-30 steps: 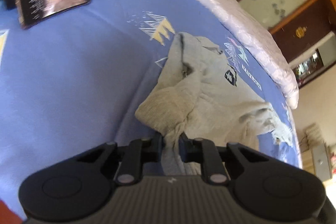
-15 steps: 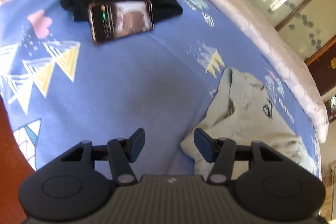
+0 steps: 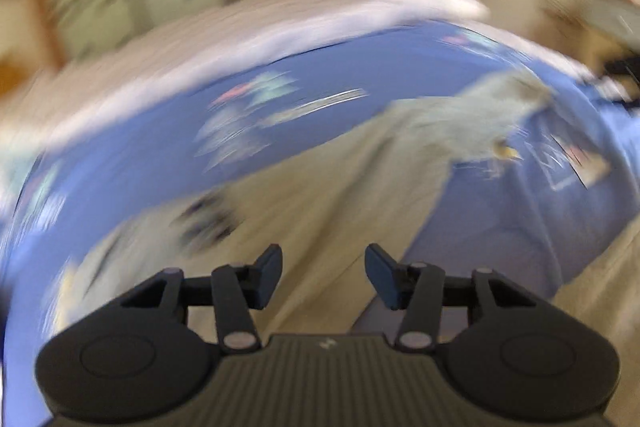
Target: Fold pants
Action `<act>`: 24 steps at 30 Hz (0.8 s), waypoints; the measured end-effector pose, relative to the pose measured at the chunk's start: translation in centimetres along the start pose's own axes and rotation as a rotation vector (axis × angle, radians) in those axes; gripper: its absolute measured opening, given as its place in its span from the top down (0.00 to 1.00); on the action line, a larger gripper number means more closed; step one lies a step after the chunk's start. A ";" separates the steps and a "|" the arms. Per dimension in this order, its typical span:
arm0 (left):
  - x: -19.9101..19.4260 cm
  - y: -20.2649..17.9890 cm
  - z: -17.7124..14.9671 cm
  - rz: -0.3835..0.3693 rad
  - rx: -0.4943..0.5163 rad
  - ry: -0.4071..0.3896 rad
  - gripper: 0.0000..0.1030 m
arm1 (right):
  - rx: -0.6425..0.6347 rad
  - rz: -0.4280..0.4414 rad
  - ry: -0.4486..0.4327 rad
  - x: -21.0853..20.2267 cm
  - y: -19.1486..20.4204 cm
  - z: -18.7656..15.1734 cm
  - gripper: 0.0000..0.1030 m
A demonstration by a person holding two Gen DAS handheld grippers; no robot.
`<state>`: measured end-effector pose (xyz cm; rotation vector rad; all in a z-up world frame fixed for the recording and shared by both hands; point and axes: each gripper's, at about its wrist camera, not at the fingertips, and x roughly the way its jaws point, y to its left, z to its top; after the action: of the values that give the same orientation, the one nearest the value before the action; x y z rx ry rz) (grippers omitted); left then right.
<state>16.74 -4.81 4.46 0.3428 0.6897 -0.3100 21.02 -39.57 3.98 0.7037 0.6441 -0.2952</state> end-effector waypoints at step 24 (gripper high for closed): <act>11.5 -14.3 4.9 -0.053 0.341 -0.043 0.95 | 0.104 -0.026 0.025 11.2 -3.2 7.3 0.93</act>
<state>22.31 -21.56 -2.56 0.6412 0.6031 -0.4860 31.44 -47.36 -0.55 0.8002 0.6656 -0.3463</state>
